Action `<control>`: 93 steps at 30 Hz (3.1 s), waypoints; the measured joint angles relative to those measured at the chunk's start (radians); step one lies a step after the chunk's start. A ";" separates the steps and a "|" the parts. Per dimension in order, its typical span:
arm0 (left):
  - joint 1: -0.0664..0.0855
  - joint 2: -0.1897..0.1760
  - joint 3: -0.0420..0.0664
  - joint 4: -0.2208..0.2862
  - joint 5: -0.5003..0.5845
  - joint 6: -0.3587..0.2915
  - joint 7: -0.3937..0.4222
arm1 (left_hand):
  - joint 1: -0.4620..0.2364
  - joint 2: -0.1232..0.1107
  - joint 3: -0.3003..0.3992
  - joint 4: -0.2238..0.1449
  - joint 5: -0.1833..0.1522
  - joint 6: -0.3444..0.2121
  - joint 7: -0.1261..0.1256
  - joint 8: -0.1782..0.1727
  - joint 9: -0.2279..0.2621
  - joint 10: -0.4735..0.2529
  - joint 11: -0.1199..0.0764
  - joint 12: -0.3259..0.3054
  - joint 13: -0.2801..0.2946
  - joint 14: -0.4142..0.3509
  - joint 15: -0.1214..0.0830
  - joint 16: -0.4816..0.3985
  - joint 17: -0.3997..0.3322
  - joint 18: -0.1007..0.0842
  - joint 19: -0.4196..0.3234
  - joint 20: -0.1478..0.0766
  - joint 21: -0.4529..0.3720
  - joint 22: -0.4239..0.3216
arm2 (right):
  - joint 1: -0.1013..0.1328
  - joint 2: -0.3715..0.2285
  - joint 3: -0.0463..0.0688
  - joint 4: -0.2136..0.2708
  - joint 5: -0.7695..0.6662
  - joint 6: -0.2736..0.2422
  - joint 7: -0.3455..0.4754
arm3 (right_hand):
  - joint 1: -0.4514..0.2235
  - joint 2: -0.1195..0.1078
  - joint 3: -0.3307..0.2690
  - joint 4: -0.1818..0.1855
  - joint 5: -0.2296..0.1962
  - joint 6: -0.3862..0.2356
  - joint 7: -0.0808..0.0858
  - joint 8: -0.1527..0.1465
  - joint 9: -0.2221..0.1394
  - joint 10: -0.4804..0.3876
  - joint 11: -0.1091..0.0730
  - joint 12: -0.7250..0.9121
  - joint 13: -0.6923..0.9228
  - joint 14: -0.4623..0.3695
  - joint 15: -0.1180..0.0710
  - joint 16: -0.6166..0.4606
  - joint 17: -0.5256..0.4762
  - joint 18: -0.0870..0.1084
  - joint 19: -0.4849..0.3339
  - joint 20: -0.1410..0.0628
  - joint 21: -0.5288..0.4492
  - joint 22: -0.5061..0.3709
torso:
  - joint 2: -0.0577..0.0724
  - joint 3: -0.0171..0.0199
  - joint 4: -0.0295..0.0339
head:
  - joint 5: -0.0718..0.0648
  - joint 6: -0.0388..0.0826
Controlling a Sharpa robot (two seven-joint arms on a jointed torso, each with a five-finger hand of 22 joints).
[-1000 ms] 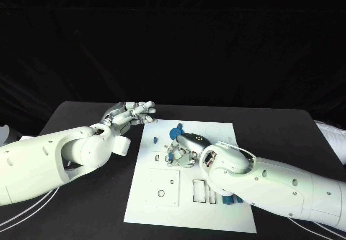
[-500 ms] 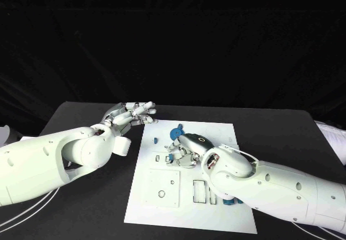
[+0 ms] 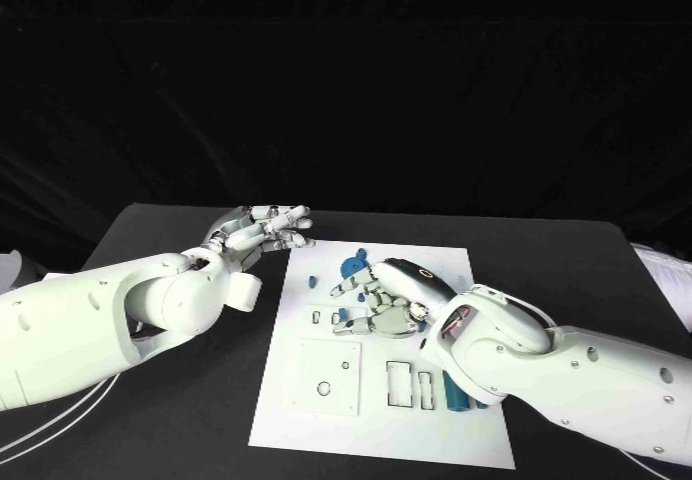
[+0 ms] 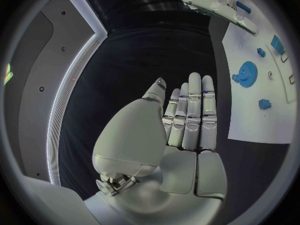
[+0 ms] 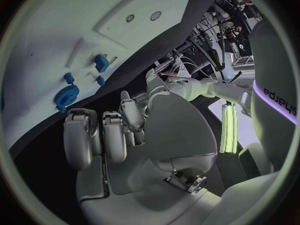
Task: Assemble the parts on the task board
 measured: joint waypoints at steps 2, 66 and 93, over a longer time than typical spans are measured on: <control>0.000 0.002 0.000 -0.002 -0.004 0.003 -0.013 | 0.001 -0.001 0.003 -0.003 0.000 -0.002 -0.002 0.000 0.000 -0.003 -0.003 0.000 0.000 0.020 -0.005 0.025 0.011 0.000 0.014 -0.009 0.013 0.007 | 0.014 -0.038 0.003 0.027 0.035 0.004 0.028 | 0.015 0.015 -0.007 -0.001 0.000 0.000 0.000 0.001 0.003 -0.001 -0.001 0.000 0.000 0.000 0.000 0.000 0.000 0.000 0.000 0.000 0.000 0.000 | 0.000 0.0001 -0.0001 | 0.000 0.001; 0.098 0.389 -0.033 -0.237 -1.106 0.495 -1.063 | -0.316 0.038 -0.263 0.155 -0.107 -0.073 -0.173 0.608 0.411 0.188 -0.173 1.167 1.051 0.323 -0.159 1.068 0.857 -0.124 0.450 -0.172 1.112 1.160 | 0.153 -0.323 0.015 -0.005 0.533 -0.022 0.100 | 0.087 0.066 -0.030 -0.017 0.074 0.002 -0.002 0.008 0.013 -0.004 -0.003 -0.004 -0.013 0.000 0.000 -0.008 0.000 0.000 0.000 0.000 -0.003 0.000 | -0.063 0.0270 -0.0064 | 0.042 -0.043; 0.094 0.416 -0.034 -0.267 -1.116 0.564 -1.064 | -0.278 0.075 -0.266 0.153 -0.107 -0.088 -0.173 0.632 0.442 0.192 -0.177 1.178 1.065 0.323 -0.159 1.068 0.857 -0.124 0.450 -0.172 1.122 1.160 | 0.145 -0.315 0.014 -0.019 0.533 -0.021 0.100 | 0.091 0.070 -0.033 -0.019 0.084 0.002 -0.002 0.008 0.014 -0.004 -0.003 -0.004 -0.014 0.000 0.000 -0.008 0.000 0.000 0.000 0.000 -0.003 0.000 | -0.063 0.0284 -0.0057 | 0.045 -0.053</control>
